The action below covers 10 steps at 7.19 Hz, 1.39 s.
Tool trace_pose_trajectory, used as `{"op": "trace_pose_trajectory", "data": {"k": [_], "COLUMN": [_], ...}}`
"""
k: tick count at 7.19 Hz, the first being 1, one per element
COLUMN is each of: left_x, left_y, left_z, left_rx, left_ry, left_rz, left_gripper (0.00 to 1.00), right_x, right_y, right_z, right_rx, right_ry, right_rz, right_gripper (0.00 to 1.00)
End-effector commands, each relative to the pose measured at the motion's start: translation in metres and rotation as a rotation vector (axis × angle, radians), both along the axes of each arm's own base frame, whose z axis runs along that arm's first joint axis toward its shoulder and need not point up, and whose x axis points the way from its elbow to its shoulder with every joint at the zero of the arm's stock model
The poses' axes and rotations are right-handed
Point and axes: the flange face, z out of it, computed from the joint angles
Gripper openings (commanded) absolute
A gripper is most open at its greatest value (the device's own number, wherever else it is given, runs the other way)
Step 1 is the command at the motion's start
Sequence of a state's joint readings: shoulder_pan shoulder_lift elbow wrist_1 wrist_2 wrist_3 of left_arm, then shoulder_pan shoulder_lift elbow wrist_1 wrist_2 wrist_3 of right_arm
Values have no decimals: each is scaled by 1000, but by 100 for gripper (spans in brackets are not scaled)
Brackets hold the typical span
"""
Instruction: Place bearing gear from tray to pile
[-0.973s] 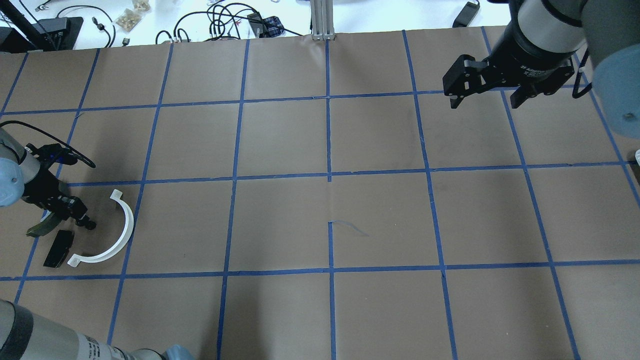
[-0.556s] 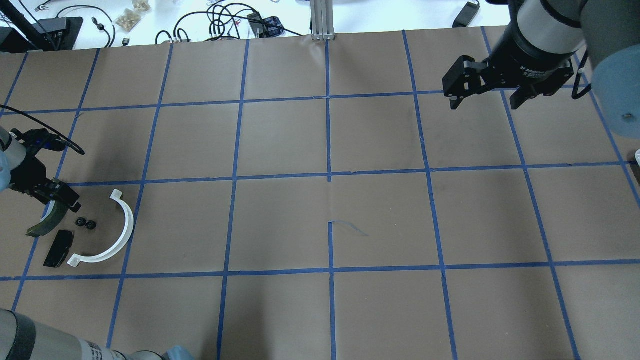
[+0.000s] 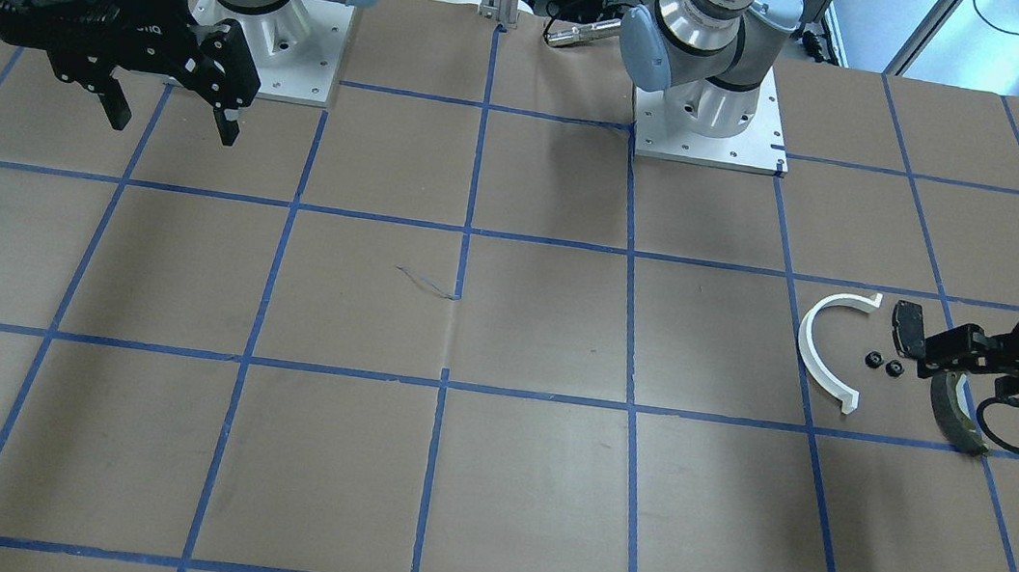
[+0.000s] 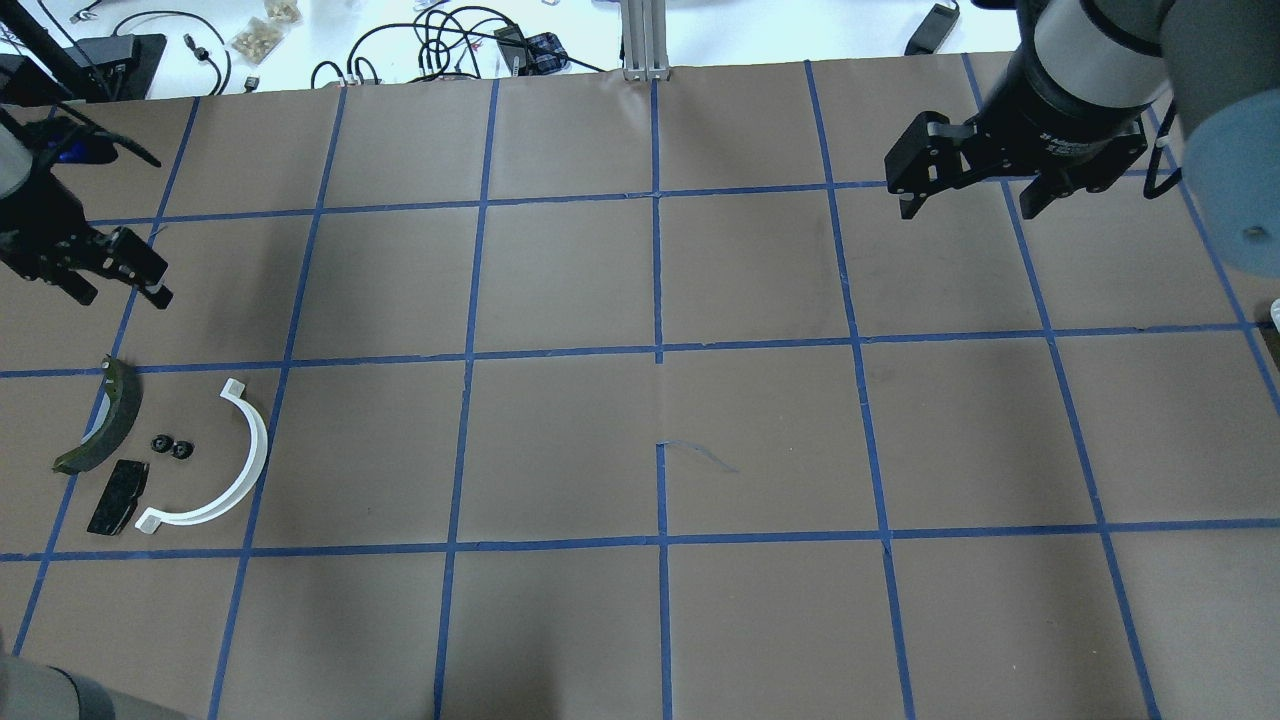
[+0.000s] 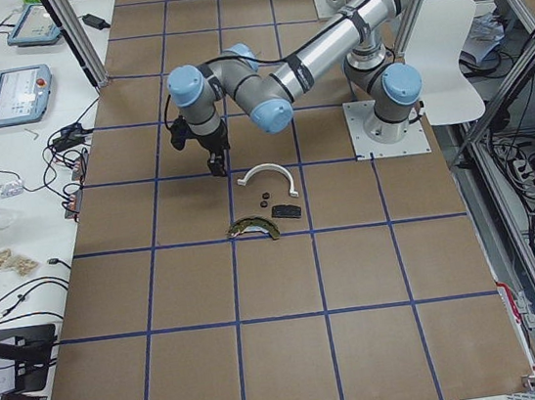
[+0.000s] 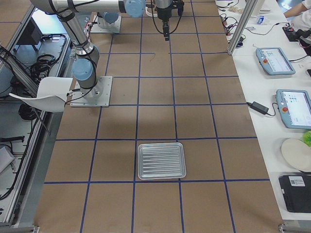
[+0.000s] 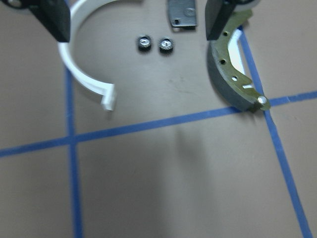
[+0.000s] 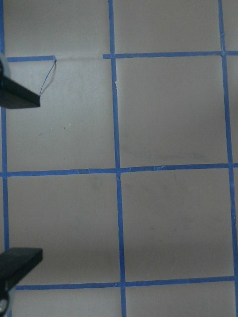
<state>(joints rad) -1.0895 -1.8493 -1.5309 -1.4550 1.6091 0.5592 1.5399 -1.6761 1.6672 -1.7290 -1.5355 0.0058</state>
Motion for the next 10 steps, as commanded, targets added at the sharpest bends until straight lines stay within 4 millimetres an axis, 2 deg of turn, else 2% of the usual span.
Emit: {"op": "trace_pose_trajectory", "data": {"k": [1,2,4,5,7,9,10], "left_x": [-89,-133,-184,-208,-236,-285,-299], "left_y": [-14,-6,20,35,52,72,77], "left_z": [81,105,141,150,122,110,104], "left_rx": [-48,-48,-98,-103,-54,-36,-32], "left_ry": [-8,-23,-24,-19,-17,-32,-36], "left_rz": [71,114,141,122,105,119,100], "left_gripper": [100,100,100,100,100,100,100], "right_x": [0,0,-1,0,0,0,0], "right_y": [0,0,-1,0,0,1,1], "right_z": [0,1,0,1,1,2,1], "right_rx": [0,-2,0,-2,-2,-3,-2], "right_ry": [1,2,1,2,2,2,2], "right_rz": [7,9,7,9,9,9,9], "right_gripper": [100,100,100,100,100,100,100]}}
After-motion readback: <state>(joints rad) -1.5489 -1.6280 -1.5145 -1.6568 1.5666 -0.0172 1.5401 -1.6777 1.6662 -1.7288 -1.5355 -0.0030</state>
